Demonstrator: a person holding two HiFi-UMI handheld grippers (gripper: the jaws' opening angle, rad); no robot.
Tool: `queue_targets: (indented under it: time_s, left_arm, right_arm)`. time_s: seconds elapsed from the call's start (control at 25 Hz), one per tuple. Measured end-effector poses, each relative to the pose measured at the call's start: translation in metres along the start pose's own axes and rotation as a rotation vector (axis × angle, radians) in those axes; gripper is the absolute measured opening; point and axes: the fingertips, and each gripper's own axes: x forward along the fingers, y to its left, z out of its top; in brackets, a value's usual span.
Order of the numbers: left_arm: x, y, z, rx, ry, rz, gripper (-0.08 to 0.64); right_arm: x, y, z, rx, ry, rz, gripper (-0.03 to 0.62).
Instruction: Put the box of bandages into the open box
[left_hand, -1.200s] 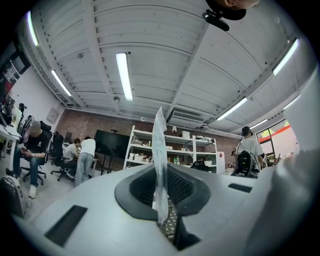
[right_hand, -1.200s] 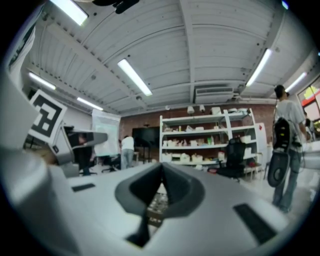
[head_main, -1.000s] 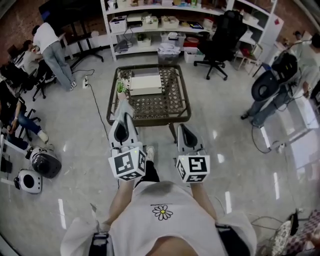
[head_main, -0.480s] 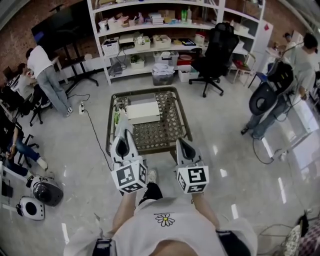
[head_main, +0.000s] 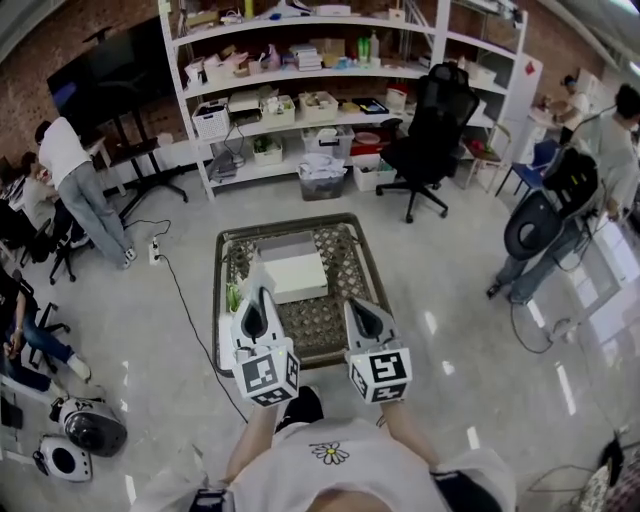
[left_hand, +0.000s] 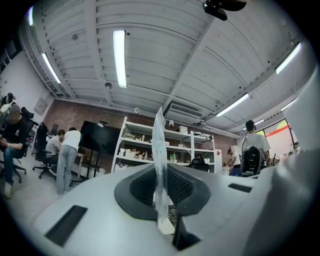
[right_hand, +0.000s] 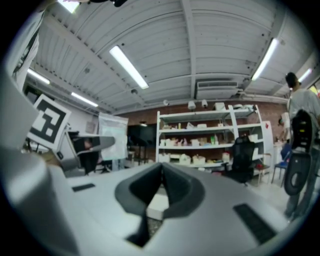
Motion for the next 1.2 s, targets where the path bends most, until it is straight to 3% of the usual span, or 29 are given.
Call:
queue_targets:
  time_s: [0.36, 0.56, 1.04, 1.2]
  left_arm:
    - [0.139, 0.041, 0.018, 0.017, -0.008, -0.051, 0.044]
    - [0.187, 0.054, 0.011, 0.037, 0.001, -0.041, 0.044]
    - [0.222, 0.076, -0.002, 0.021, 0.017, 0.089, 0.044]
    - [0.224, 0.085, -0.003, 0.037, 0.028, 0.121, 0.044]
  right_arm:
    - [0.146, -0.012, 0.048, -0.051, -0.031, 0.023, 0.031]
    - [0.19, -0.04, 0.065, -0.061, -0.064, -0.013, 0.031]
    - [0.249, -0.055, 0.038, -0.009, -0.011, 0.067, 0.031]
    - [0.259, -0.058, 0.032, 0.033, 0.006, 0.057, 0.031]
